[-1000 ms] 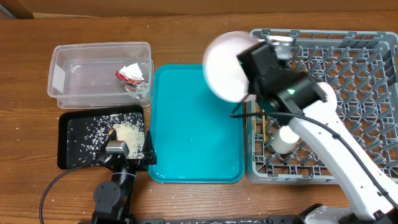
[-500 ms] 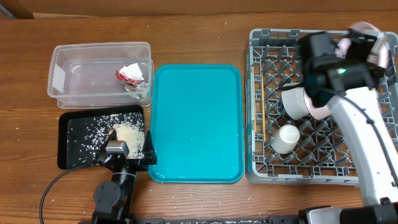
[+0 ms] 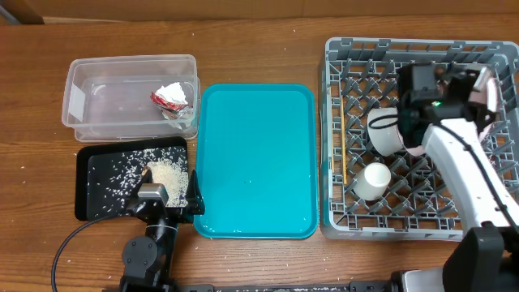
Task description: Sort waste into correct bins and load items into the dishwasher
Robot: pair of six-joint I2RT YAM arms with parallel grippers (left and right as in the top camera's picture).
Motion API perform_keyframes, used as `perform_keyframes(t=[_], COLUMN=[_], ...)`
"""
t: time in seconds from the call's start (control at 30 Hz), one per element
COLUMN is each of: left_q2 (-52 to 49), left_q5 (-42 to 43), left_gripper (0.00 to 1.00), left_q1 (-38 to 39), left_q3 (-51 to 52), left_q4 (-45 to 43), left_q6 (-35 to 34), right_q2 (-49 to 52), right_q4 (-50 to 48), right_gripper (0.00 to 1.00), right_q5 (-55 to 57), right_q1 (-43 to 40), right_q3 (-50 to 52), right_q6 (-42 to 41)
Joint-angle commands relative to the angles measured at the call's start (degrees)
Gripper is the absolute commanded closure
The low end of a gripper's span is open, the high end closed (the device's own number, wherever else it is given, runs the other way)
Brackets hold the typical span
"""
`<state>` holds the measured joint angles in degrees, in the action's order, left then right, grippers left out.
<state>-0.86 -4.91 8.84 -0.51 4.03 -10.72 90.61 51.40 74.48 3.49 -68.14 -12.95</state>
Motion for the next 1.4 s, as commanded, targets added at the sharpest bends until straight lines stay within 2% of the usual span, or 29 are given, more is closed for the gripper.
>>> perform_keyframes(t=[0.0, 0.03, 0.1, 0.13, 0.17, 0.2, 0.33, 0.37, 0.47, 0.57, 0.6, 0.7, 0.8, 0.97, 1.07, 1.27, 1.37], left_q2=[0.6, 0.6, 0.6, 0.6, 0.6, 0.6, 0.6, 0.6, 0.6, 0.6, 0.6, 0.6, 0.6, 0.6, 0.6, 0.6, 0.6], left_q5=[0.1, 0.1, 0.1, 0.1, 0.1, 0.1, 0.1, 0.1, 0.1, 0.1, 0.1, 0.1, 0.1, 0.1, 0.1, 0.1, 0.1], left_gripper=[0.00, 0.00, 0.00, 0.00, 0.00, 0.00, 0.00, 0.00, 0.00, 0.00, 0.00, 0.00, 0.00, 0.00, 0.00, 0.00, 0.00], left_q1=[-0.5, -0.5, -0.5, -0.5, -0.5, -0.5, -0.5, -0.5, -0.5, -0.5, -0.5, -0.5, -0.5, -0.5, -0.5, -0.5, -0.5], left_q3=[0.2, 0.2, 0.2, 0.2, 0.2, 0.2, 0.2, 0.2, 0.2, 0.2, 0.2, 0.2, 0.2, 0.2, 0.2, 0.2, 0.2], left_q4=[-0.2, -0.2, -0.2, -0.2, -0.2, -0.2, -0.2, -0.2, -0.2, -0.2, -0.2, -0.2, -0.2, -0.2, -0.2, -0.2, -0.2], left_q6=[-0.6, -0.6, -0.6, -0.6, -0.6, -0.6, -0.6, -0.6, -0.6, -0.6, -0.6, -0.6, -0.6, -0.6, -0.6, -0.6, -0.6], right_q2=[-0.1, -0.1, -0.1, -0.1, -0.2, -0.2, -0.5, -0.7, -0.9, -0.9, -0.9, -0.9, -0.9, -0.9, -0.9, -0.8, -1.0], right_q4=[-2.6, -3.0, -3.7, -3.8, -3.8, -3.8, -5.9, -6.1, -4.2, -2.6, -2.5, -2.9, -3.1, -3.1, -3.0, -3.1, -3.1], right_gripper=[0.96, 0.95, 0.87, 0.76, 0.59, 0.50, 0.25, 0.23, 0.21, 0.22, 0.25, 0.28, 0.39, 0.42, 0.43, 0.42, 0.39], right_q5=[3.6, 4.2, 5.7, 5.9, 5.9, 5.9, 3.7, 1.1, -12.1, -32.2, -38.3, -55.1, -65.7, -82.7, -86.8, -86.2, -84.4], right_q1=[1.8, 2.6, 4.8, 5.9, 7.8, 9.0, 15.3, 17.0, 21.5, 23.7, 23.8, 23.5, 22.5, 23.1, 25.2, 31.7, 34.3], right_q3=[1.7, 1.7, 1.7, 1.7, 1.7, 1.6, 0.8, 0.1, -3.3, -7.3, -8.3, -9.9, -9.8, -9.8, -9.7, -9.1, -9.2], right_q6=[7.1, 7.2, 7.2, 7.3, 7.2, 7.2, 7.0, 7.0, 7.0, 6.8, 6.2, -0.1, -5.7, -7.9, -7.9, -7.9, -7.8])
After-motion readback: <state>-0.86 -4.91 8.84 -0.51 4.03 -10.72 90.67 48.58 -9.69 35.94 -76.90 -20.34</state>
